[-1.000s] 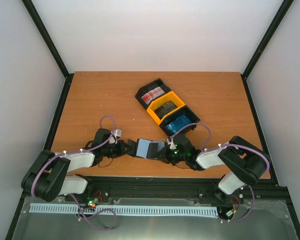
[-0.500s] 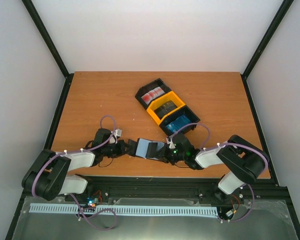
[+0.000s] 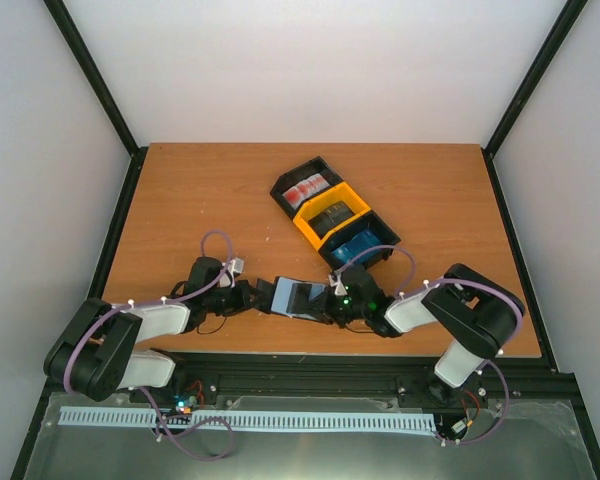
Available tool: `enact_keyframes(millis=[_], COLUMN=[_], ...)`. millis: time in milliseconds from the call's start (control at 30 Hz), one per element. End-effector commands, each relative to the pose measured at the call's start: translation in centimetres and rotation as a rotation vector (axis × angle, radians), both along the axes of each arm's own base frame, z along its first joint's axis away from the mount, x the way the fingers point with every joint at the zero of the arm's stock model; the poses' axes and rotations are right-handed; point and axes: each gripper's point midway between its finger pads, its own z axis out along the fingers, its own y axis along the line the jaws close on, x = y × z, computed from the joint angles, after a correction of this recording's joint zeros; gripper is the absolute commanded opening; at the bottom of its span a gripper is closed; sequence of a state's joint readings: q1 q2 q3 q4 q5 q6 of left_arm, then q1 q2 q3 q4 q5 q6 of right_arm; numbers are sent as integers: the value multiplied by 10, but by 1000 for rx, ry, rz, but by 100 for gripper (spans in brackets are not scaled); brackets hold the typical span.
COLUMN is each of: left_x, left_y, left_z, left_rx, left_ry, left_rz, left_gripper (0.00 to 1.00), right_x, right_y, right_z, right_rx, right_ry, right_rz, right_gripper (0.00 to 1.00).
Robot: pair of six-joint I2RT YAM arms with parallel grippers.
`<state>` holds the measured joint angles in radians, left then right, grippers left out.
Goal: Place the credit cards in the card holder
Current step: Insert the credit card into the card holder.
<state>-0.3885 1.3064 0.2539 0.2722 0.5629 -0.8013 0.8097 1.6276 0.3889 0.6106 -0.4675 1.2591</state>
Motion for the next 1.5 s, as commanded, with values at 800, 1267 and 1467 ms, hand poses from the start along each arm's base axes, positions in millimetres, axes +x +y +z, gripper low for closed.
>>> enact_keyframes(millis=[800,1267,1467], left_x=[3,7,6], left_y=[1,1,1], left_z=[7,16,11], left_rx=[23,38,44], left_ry=[-29,-51,-39], left_rz=[-1,-9,-16], left_gripper=[1,1,0], right_x=[8,14,15], right_y=[22,3,21], right_z=[10,2,-3], right_rx=[12,-382,-363], right_ry=[-73,-170,-174], right_rz=[31,54,98], right_gripper=[23,46,45])
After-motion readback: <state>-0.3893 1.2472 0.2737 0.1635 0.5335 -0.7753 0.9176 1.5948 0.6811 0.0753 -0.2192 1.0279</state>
